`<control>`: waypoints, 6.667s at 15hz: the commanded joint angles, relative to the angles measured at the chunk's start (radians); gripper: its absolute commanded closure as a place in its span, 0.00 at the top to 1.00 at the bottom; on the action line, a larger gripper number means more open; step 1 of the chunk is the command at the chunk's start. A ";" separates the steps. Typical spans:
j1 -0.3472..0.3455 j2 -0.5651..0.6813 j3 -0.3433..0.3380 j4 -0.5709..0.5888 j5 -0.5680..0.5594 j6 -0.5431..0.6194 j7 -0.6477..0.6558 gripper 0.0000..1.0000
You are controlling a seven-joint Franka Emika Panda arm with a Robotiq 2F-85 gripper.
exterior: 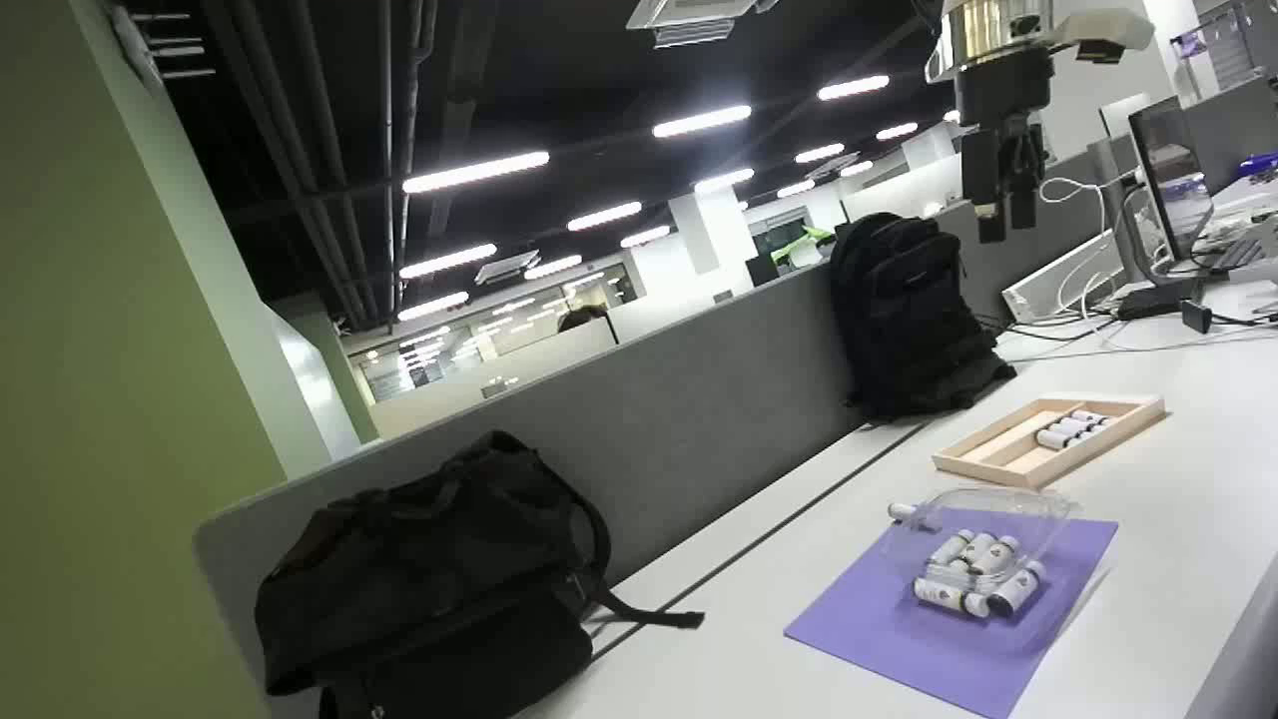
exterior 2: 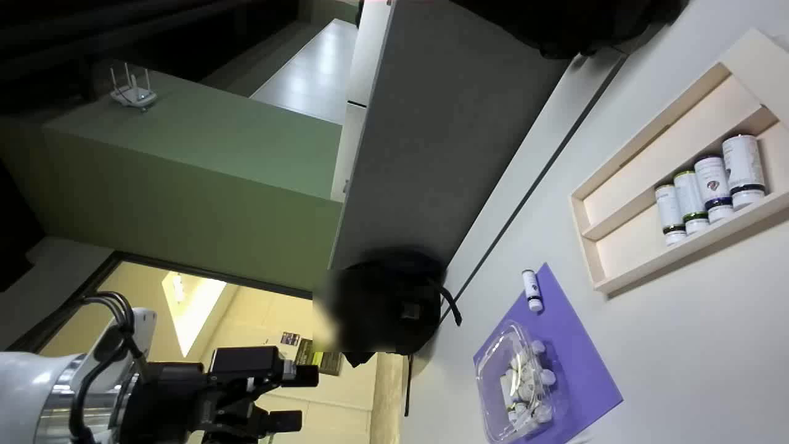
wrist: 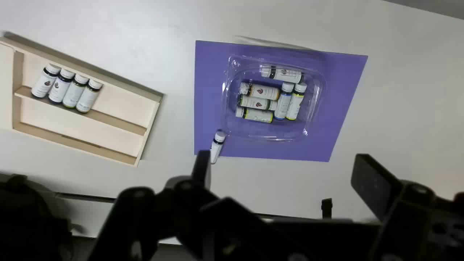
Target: Open the clear container on the table
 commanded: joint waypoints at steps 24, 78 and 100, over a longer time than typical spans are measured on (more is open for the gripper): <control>0.461 0.721 -0.520 0.074 1.101 0.402 -0.625 1.00; -0.144 1.104 -0.070 0.246 1.606 0.050 -1.182 1.00; -0.217 1.202 -0.124 0.430 1.548 -0.244 -0.913 1.00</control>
